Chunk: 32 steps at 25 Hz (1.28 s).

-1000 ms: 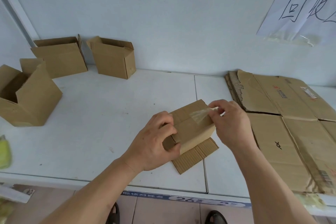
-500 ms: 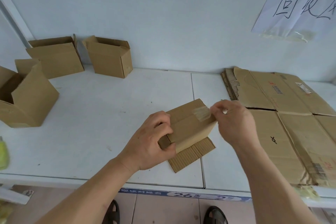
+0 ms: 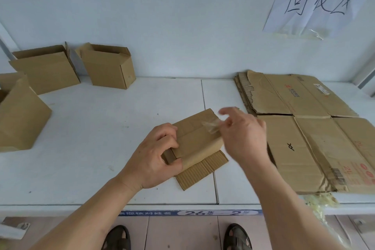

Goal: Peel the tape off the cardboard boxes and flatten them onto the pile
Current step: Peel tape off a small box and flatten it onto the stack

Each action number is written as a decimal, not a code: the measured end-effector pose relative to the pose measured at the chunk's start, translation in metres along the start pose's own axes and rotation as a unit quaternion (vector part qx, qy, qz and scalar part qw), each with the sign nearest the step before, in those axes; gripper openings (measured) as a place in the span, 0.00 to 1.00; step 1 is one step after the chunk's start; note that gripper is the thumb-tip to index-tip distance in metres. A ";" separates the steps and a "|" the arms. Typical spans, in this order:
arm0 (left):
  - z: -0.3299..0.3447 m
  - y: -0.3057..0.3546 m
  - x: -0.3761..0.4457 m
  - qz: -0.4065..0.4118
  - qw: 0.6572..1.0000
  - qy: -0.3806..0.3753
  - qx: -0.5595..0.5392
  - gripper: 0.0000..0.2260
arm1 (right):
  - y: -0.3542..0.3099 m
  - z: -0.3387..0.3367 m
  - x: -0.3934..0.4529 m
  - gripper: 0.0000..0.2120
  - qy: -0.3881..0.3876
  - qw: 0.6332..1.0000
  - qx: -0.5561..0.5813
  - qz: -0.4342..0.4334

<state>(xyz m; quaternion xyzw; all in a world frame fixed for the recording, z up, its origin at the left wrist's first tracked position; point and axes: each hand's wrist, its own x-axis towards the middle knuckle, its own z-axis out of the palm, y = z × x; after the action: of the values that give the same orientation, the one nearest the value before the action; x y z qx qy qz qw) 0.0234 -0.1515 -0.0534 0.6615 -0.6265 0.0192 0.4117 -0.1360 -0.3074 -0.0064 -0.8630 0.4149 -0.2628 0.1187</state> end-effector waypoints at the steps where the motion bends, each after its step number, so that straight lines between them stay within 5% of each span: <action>1: -0.001 0.001 0.000 0.000 1.000 -0.005 0.001 0.10 | 0.006 -0.005 0.001 0.09 0.009 0.999 0.013 0.035; 7: -0.003 0.001 0.002 -0.064 0.998 -0.010 -0.013 0.09 | -0.012 0.002 -0.016 0.19 -0.032 0.999 -0.025 -0.011; 9: -0.004 0.001 0.002 -0.066 0.998 -0.011 -0.009 0.09 | -0.013 0.006 -0.014 0.12 -0.014 0.999 -0.034 -0.033; 14: -0.008 0.001 0.000 -0.057 0.998 -0.024 -0.025 0.08 | 0.020 -0.012 0.003 0.10 -0.033 0.976 0.156 0.145; 16: -0.011 0.001 0.003 -0.075 0.995 -0.037 -0.048 0.08 | 0.022 -0.016 0.001 0.08 -0.062 0.972 0.171 0.152; 18: -0.015 0.003 0.008 -0.094 0.992 -0.068 -0.039 0.09 | 0.011 -0.016 -0.006 0.19 -0.101 0.975 0.154 0.125; 21: -0.008 0.021 0.020 -0.116 0.984 -0.108 0.086 0.14 | 0.003 -0.009 -0.005 0.26 -0.111 0.976 0.156 0.108; 25: 0.017 0.041 0.043 -0.130 0.947 -0.100 0.278 0.27 | 0.006 0.000 0.001 0.09 -0.069 0.975 0.178 0.114; 30: 0.007 0.038 0.049 -0.126 0.971 -0.132 0.157 0.22 | 0.036 -0.013 0.005 0.08 -0.032 0.814 0.468 0.344; 32: 0.000 0.035 0.047 -0.125 0.974 -0.138 0.133 0.20 | 0.040 -0.015 0.001 0.06 -0.050 0.842 0.417 0.337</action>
<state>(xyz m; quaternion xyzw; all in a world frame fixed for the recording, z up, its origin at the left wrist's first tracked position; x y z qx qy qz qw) 0.0038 -0.1852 -0.0094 0.7794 -0.5817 -0.0408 0.2292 -0.1706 -0.3330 -0.0107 -0.5506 0.5248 -0.3118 0.5693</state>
